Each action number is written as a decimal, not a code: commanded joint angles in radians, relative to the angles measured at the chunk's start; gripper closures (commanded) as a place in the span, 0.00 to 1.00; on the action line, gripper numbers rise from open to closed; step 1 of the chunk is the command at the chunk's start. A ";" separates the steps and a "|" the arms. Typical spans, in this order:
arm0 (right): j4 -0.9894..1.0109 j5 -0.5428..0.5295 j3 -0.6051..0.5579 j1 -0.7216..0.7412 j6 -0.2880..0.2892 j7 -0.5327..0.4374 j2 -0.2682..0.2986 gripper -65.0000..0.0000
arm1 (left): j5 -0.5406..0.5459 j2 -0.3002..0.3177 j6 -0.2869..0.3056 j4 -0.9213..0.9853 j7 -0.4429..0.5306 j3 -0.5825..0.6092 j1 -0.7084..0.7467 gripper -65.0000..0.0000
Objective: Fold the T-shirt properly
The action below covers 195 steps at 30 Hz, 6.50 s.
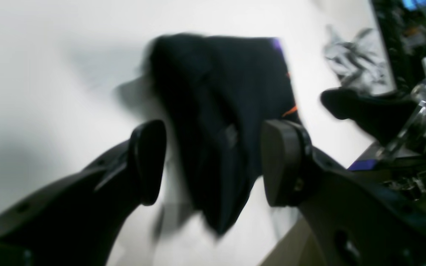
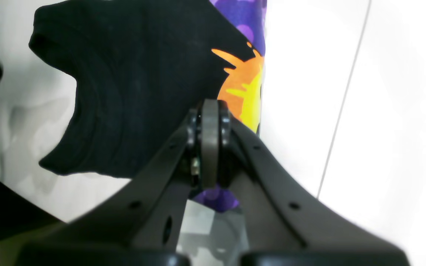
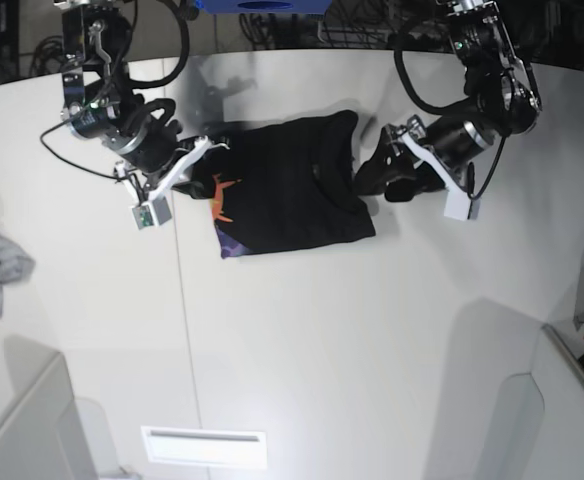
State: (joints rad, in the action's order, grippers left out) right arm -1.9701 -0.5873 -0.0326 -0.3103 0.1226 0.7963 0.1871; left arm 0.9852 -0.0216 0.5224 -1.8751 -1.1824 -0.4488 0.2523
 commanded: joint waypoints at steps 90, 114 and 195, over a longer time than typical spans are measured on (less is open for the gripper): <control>-0.015 -0.010 0.006 0.006 0.150 -0.019 0.032 1.00 | -0.012 -0.028 -0.160 0.507 0.035 0.141 -0.193 0.00; -0.016 -0.012 0.395 -0.131 0.154 -0.021 -0.001 1.00 | -0.220 0.363 -0.361 0.332 -0.080 1.111 -0.667 1.00; -0.024 0.091 0.489 -0.293 0.150 -0.176 -0.157 1.00 | -0.911 0.279 0.176 -0.093 0.333 0.862 -0.562 1.00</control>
State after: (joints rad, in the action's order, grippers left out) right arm -1.9831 -0.4793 0.4538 -0.6029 0.2703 0.6243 0.0238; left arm 0.0837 0.2443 0.7052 -1.9594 -0.8452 0.4217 -0.2882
